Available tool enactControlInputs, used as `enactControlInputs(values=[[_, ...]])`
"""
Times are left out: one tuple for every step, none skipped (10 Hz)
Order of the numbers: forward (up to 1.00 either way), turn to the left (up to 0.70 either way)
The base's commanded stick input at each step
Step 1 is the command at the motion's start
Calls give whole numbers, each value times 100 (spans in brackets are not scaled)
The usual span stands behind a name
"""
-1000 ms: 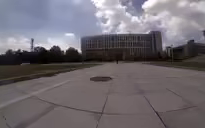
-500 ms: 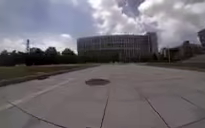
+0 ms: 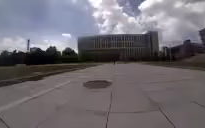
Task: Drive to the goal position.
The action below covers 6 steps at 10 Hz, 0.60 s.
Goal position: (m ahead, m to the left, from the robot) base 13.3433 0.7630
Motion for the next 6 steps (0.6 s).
enactControlInputs(values=[[70,0],[70,0],[70,0],[70,0],[70,0],[70,0]])
